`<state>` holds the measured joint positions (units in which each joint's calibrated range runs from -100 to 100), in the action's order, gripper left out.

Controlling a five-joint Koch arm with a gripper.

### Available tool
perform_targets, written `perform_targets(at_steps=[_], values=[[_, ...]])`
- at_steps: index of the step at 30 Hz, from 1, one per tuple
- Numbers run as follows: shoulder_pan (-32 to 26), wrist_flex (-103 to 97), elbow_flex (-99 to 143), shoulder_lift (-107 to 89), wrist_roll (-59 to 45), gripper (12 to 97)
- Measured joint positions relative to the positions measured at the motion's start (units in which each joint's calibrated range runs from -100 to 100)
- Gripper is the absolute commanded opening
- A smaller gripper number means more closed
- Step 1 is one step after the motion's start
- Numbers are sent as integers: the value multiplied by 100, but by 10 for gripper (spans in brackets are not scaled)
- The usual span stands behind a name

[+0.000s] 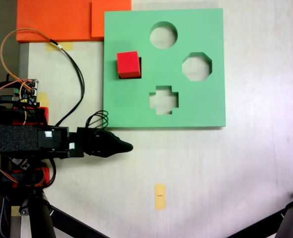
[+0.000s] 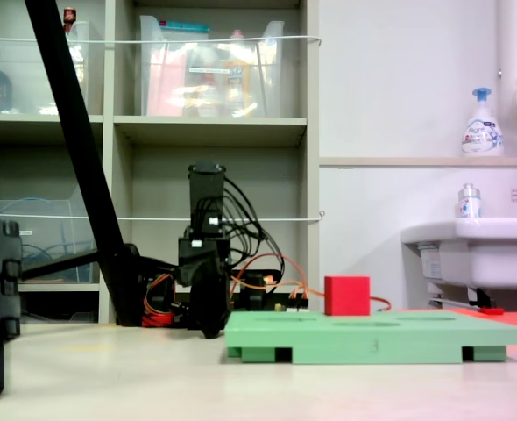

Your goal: Put the square block into the corresponding hole

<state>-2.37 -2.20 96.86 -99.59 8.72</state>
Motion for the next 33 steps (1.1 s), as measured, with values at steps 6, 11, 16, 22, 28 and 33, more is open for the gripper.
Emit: perform_targets(at_steps=[6, 11, 16, 22, 28, 33], values=[[5, 0, 0, 0, -147, 487], [5, 0, 0, 0, -147, 499], [5, 0, 10, 0, -73, 525], [0, 0, 10, 0, 615, 519], [-20, 0, 10, 0, 230, 509], [-63, 0, 10, 0, -274, 505]])
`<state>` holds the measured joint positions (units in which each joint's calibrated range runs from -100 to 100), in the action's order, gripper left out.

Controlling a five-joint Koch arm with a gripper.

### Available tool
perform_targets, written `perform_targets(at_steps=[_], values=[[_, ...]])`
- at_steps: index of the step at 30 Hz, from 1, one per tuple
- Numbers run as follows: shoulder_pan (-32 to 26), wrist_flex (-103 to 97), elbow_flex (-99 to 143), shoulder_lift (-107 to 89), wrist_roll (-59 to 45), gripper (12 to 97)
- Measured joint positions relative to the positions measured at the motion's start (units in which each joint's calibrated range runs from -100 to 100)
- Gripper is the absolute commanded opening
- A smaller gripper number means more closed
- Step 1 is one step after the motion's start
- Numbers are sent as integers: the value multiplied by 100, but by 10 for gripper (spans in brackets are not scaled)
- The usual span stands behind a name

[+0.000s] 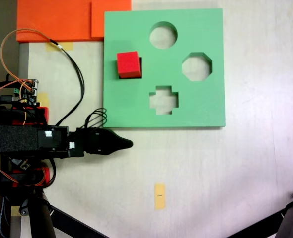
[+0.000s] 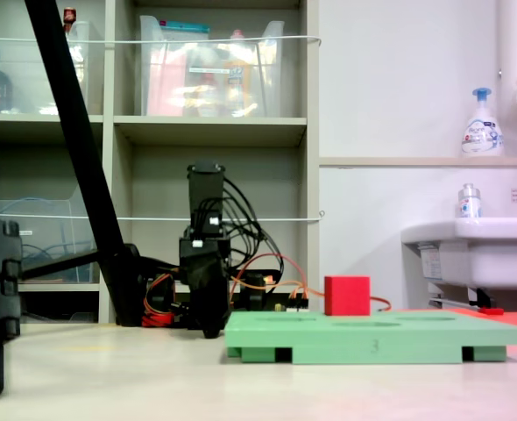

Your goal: Put the square block into the corresponding hole

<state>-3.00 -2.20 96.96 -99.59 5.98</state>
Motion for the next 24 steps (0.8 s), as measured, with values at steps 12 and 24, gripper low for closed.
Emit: perform_targets(at_steps=[12, 24], values=[[-10, 0, 0, 0, -576, 494], [-29, -10, 39, 0, -772, 494]])
